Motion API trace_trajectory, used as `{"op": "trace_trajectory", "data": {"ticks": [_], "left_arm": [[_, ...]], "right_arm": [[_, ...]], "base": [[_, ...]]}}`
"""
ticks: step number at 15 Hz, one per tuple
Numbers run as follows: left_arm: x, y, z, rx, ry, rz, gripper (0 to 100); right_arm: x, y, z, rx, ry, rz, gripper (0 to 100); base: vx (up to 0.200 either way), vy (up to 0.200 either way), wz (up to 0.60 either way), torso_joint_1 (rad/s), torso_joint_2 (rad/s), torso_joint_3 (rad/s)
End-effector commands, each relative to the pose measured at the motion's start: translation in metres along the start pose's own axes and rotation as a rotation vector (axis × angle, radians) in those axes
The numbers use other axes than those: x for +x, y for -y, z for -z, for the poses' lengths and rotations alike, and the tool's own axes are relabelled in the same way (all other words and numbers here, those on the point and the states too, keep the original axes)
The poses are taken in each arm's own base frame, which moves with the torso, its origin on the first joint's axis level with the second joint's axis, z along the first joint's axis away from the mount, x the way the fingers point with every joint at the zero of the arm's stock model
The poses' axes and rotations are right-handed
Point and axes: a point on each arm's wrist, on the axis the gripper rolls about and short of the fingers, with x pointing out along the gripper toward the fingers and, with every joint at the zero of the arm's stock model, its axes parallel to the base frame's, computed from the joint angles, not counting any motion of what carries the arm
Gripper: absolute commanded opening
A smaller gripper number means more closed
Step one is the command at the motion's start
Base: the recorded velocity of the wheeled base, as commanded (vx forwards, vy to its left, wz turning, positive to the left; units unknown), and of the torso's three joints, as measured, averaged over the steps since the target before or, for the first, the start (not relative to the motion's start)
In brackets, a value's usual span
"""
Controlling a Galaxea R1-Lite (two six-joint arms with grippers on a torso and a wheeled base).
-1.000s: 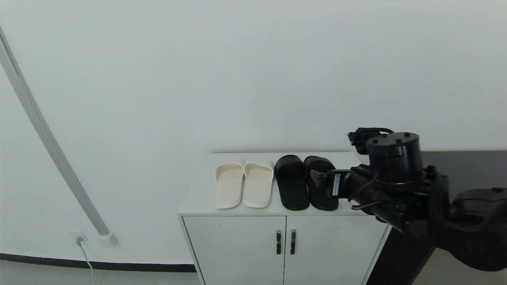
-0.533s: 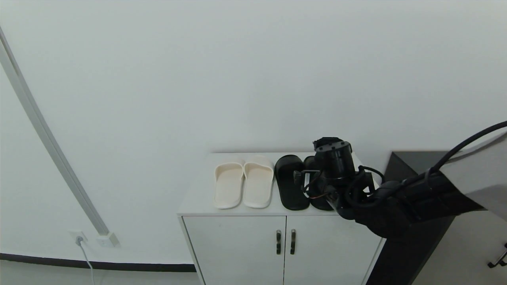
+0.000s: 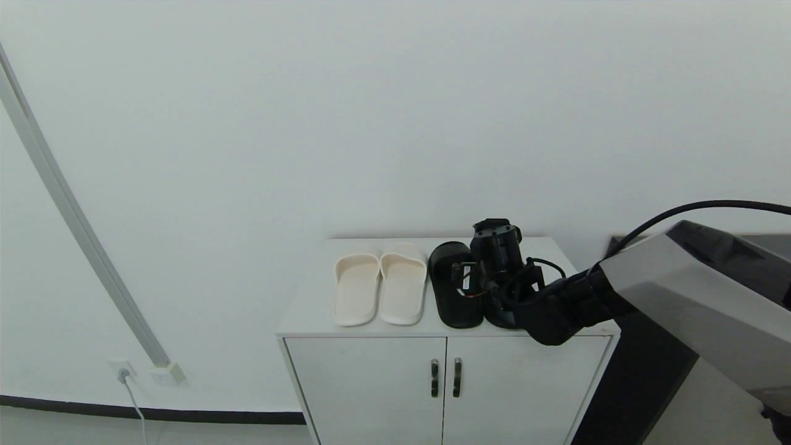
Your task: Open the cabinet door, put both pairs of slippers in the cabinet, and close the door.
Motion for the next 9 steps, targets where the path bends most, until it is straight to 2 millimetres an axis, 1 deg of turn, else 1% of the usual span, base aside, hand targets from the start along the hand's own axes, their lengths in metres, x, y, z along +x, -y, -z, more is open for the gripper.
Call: {"op": "trace_trajectory", "data": {"ticks": [1, 5, 7, 8, 9], "left_arm": [[0.0, 0.0, 0.0, 0.0, -0.001, 0.0, 0], [0.0, 0.0, 0.0, 0.0, 0.0, 0.0, 0], [0.0, 0.0, 0.0, 0.0, -0.001, 0.0, 0], [0.0, 0.0, 0.0, 0.0, -0.001, 0.0, 0], [0.0, 0.0, 0.0, 0.0, -0.001, -0.001, 0]], "right_arm": [[0.02, 0.001, 0.007, 0.001, 0.004, 0.018, 100], [0.042, -0.001, 0.006, -0.038, 0.038, 0.028, 100], [0.047, -0.001, 0.008, -0.061, 0.038, 0.032, 100], [0.05, -0.002, 0.01, -0.065, 0.038, 0.032, 0], [0.051, -0.002, 0.011, -0.066, 0.038, 0.032, 0]], "base": [[0.0, 0.0, 0.0, 0.0, 0.0, 0.0], [0.0, 0.0, 0.0, 0.0, 0.0, 0.0], [0.0, 0.0, 0.0, 0.0, 0.0, 0.0], [0.0, 0.0, 0.0, 0.0, 0.0, 0.0], [0.0, 0.0, 0.0, 0.0, 0.0, 0.0]]}}
